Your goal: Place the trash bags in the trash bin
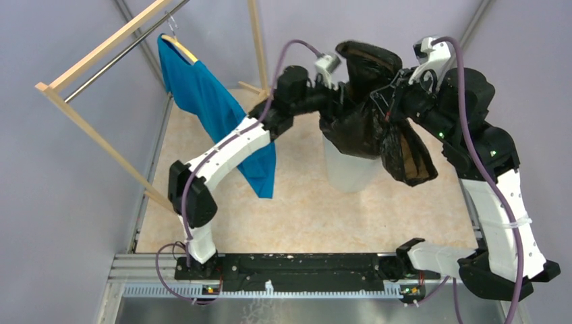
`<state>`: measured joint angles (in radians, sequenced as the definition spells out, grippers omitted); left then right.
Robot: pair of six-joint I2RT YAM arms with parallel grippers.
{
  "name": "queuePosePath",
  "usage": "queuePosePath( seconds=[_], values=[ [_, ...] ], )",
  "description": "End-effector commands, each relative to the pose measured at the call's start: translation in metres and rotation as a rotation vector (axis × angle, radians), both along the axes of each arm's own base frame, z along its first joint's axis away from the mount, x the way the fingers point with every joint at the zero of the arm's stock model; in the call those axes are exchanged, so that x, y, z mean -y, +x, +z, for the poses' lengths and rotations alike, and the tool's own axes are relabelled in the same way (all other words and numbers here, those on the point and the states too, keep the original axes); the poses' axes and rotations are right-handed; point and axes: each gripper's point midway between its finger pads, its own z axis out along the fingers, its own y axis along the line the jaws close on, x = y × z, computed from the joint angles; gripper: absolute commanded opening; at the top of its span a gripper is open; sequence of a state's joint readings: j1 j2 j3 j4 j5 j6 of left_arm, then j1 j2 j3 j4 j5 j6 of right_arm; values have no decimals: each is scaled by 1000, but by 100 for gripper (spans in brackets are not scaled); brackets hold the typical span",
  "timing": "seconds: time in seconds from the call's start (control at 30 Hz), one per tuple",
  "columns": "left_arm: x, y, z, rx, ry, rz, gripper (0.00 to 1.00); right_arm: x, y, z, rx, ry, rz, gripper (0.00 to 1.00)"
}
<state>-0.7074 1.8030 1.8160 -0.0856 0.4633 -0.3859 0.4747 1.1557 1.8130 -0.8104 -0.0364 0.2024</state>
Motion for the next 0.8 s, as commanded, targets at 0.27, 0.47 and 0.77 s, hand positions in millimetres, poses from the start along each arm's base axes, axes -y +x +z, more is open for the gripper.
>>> queuePosePath(
  seconds=[0.27, 0.47, 0.77],
  values=[
    [18, -19, -52, 27, 240, 23, 77, 7, 28, -47, -71, -106, -81, 0],
    [-12, -20, 2, 112, 190, 78, 98, -8, 44, -71, -145, -127, -45, 0],
    [-49, -50, 27, 160, 187, 68, 99, -1, 68, -93, -222, -202, -135, 0]
  ],
)
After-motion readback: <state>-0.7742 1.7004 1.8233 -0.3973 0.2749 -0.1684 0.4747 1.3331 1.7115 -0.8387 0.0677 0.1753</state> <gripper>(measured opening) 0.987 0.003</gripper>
